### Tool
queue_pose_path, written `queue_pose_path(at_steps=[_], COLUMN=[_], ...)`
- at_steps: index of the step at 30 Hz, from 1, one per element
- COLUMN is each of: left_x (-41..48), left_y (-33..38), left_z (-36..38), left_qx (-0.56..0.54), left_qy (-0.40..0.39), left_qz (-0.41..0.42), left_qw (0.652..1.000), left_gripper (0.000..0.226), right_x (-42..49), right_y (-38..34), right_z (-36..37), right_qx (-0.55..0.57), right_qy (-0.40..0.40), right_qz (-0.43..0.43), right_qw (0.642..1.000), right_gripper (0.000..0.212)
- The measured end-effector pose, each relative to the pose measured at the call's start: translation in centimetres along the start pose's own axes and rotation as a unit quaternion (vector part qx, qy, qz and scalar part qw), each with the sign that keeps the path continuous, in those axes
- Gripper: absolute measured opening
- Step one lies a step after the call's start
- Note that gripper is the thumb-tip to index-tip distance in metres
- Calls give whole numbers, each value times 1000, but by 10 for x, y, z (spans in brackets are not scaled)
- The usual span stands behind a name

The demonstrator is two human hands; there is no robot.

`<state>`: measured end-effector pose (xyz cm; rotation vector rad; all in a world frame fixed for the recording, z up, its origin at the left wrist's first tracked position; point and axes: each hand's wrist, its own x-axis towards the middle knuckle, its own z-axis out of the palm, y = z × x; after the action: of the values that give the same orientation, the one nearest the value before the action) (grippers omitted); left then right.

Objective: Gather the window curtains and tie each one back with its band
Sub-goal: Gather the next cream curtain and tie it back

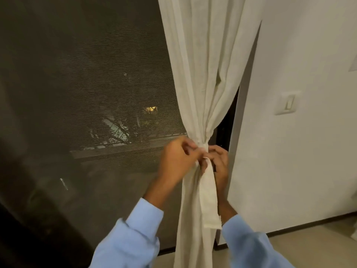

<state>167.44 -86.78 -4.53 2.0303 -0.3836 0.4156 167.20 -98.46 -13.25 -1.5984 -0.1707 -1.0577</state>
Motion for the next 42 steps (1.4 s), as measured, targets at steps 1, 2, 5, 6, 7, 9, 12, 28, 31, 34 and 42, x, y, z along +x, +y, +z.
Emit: queue_pose_path(at_steps=[1,2,5,6,7,9,12,28,31,34,42], left_x=[9,18,38,41,43,43,38,31,39,41,39], left_y=[-4,-7,-11,-12,-13,-13,-14,-11,-6,-10,-17], left_z=[-2,-3,-1,1,3,9,15,23,24,21,17], left_qx=[-61,-121,-239,-258,-271,-277,-290,-377,-346,-362,-392], left_qy=[29,24,-98,-135,-156,-152,-136,-179,-147,-129,-175], left_qz=[-28,-55,-95,-92,-88,-87,-89,-81,-53,-54,-73], left_qw=[997,991,961,952,946,945,943,905,925,922,900], left_gripper=[32,42,48,41,36,33,29,40,36,36,34], right_x=[1,0,-1,0,1,5,4,21,25,29,28], right_y=[-4,-4,-6,-6,-7,-9,-12,-32,-35,-34,-4], right_z=[0,0,2,1,0,-1,-7,-21,-21,-27,-22], right_qx=[-5,-13,0,24,48,92,146,167,200,236,228], right_qy=[3,9,9,3,1,10,37,72,88,96,93], right_qz=[-11,-26,-43,-52,-58,-69,-49,87,96,85,296], right_qw=[1000,1000,999,998,997,993,987,980,971,963,923], right_gripper=[11,13,19,20,23,28,22,15,14,14,26])
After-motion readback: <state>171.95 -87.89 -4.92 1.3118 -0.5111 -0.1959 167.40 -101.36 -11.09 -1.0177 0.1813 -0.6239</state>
